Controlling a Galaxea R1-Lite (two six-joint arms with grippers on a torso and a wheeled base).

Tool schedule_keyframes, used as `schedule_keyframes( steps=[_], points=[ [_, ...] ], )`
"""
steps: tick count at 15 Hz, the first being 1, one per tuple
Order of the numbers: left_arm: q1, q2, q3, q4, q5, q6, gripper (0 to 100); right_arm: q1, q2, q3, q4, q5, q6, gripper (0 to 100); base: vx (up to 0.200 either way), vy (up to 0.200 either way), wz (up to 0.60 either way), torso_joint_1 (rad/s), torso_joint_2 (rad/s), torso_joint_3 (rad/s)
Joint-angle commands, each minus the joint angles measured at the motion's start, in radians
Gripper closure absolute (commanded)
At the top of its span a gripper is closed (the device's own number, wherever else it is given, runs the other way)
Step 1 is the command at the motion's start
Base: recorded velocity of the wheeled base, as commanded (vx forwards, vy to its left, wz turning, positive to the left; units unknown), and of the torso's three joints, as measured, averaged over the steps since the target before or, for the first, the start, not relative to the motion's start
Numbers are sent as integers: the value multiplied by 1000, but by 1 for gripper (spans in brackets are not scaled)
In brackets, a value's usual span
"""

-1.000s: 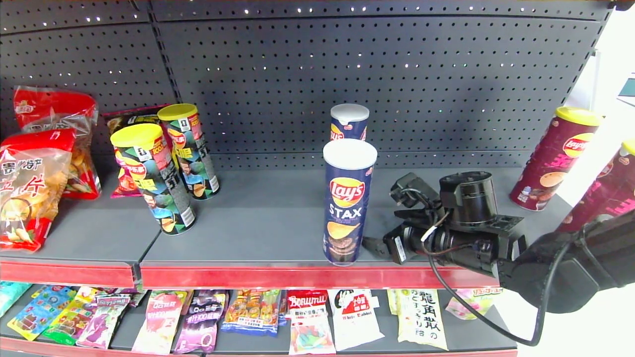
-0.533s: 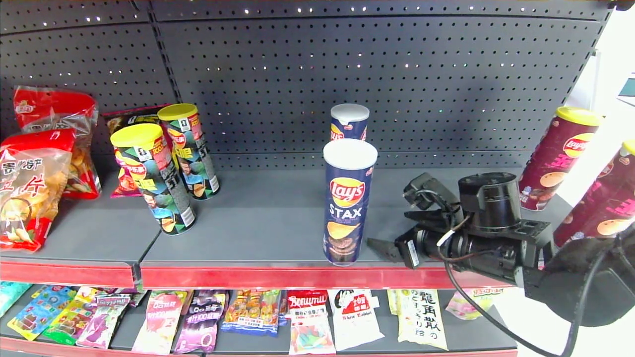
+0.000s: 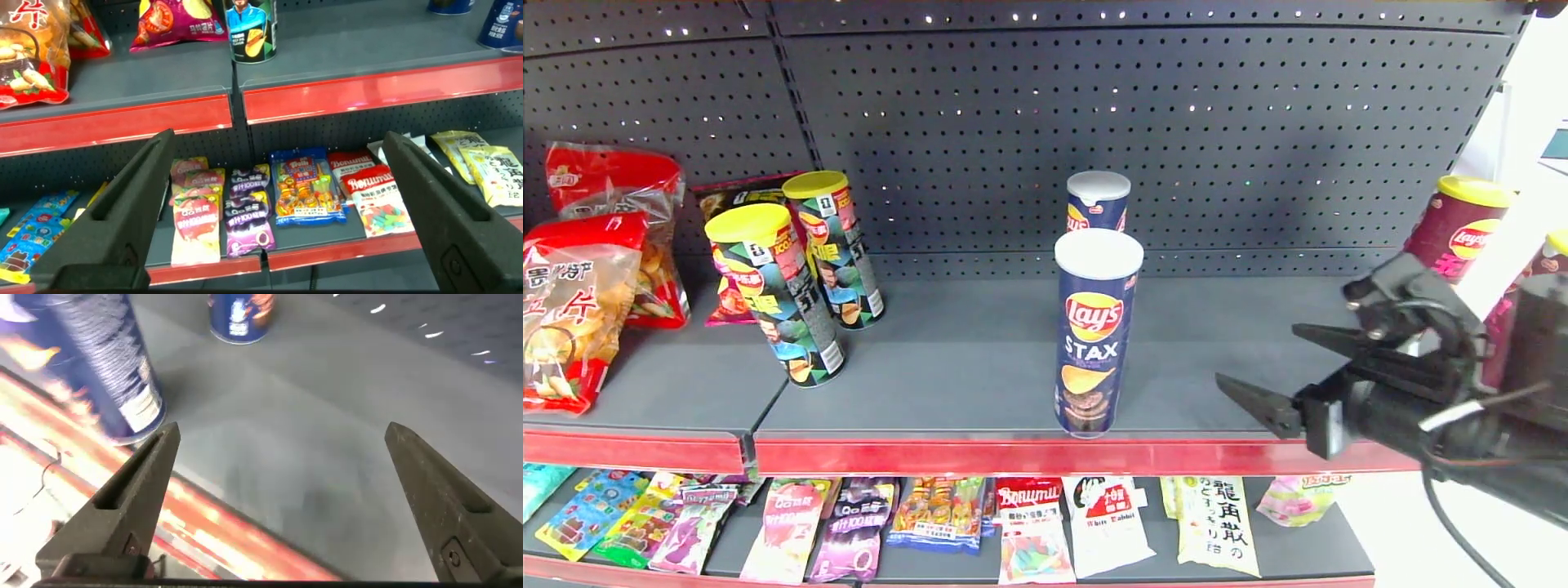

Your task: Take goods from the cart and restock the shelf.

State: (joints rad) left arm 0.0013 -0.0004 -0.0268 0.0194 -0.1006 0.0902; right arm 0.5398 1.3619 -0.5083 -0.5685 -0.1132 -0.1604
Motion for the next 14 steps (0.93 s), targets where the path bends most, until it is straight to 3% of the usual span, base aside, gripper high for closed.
schedule_keyframes(
  steps=[1,2,3,6,11,12,13,14],
  points=[
    [0,2,-1,1,-1,0,0,-60,-488,103,257,-14,-27,0,0,0,0,0,0,0],
    [0,3,-1,1,1,0,0,-90,-567,99,346,-11,-27,0,0,0,0,0,0,0],
    [0,7,-1,2,1,0,0,-161,-744,97,526,-8,-22,0,0,0,0,0,0,0],
    [0,13,-1,2,-1,3,0,-267,-1031,120,756,-13,25,0,0,0,0,0,0,0],
    [0,2,1,1,-2,6,0,-230,-1362,261,908,-25,73,0,0,0,0,0,0,0],
    [0,2,1,-1,-4,14,0,-230,-1362,326,881,-74,130,0,0,0,0,0,0,0],
    [0,2,1,-1,-4,19,0,-230,-1362,356,846,-192,148,0,0,0,0,0,0,0],
    [0,2,1,-1,-4,20,0,-222,-1362,358,837,-226,148,0,0,0,0,0,0,0]
  ],
)
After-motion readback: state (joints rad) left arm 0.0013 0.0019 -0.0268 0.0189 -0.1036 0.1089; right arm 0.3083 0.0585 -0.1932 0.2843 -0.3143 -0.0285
